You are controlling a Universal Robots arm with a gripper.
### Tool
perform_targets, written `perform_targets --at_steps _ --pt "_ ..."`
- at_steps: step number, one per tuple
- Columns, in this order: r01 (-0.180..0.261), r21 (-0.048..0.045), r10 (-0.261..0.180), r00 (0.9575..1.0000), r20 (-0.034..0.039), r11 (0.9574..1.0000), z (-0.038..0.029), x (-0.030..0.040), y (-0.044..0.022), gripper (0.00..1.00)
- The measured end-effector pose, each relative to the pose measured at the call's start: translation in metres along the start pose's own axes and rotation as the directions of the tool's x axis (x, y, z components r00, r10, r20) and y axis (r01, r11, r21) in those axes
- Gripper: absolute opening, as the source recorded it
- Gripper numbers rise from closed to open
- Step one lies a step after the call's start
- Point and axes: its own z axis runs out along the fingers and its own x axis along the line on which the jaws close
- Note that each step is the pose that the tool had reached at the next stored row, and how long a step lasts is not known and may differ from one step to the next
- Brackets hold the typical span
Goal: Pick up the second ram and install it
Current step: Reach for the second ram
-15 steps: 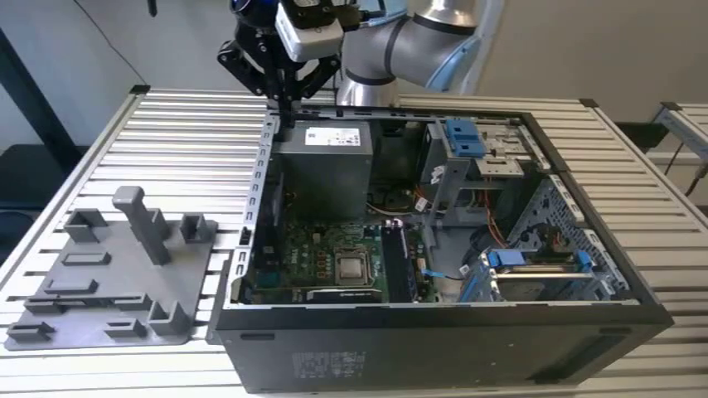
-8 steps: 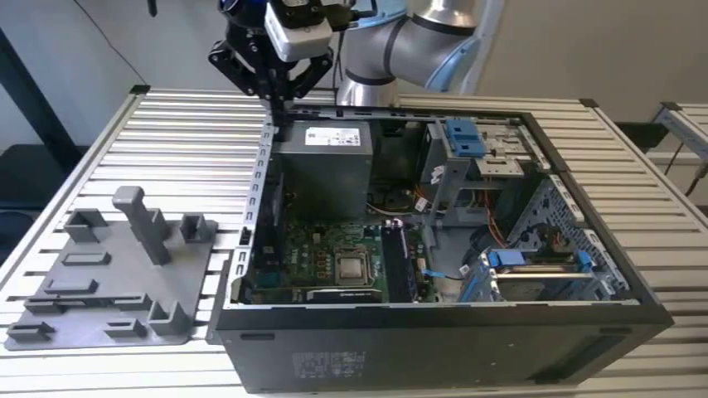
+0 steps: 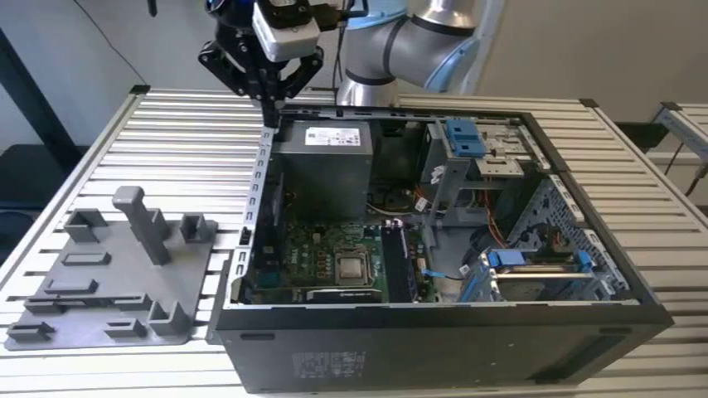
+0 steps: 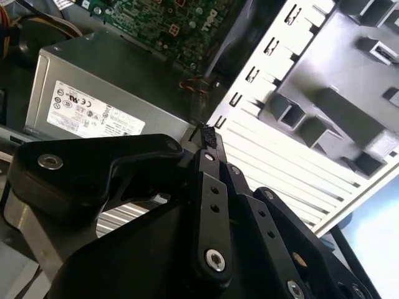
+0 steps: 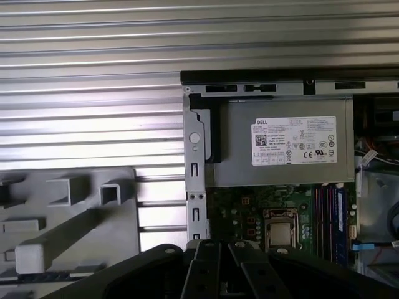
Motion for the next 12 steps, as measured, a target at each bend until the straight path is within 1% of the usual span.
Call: perform_targets --at_steps 6,10,12 --pt "0.002 0.0001 -0.002 1.0000 -0.0002 1.0000 0.0003 0.0074 -0.0005 0.11" --pt "0.002 0.0000 -0.002 1.0000 -0.0002 1.0000 0.0005 0.0167 -0.0010 0.11" --pt "0.003 -0.0001 -0.003 1.0000 -0.0003 1.0000 0.0006 0.0202 -0.0013 0.11"
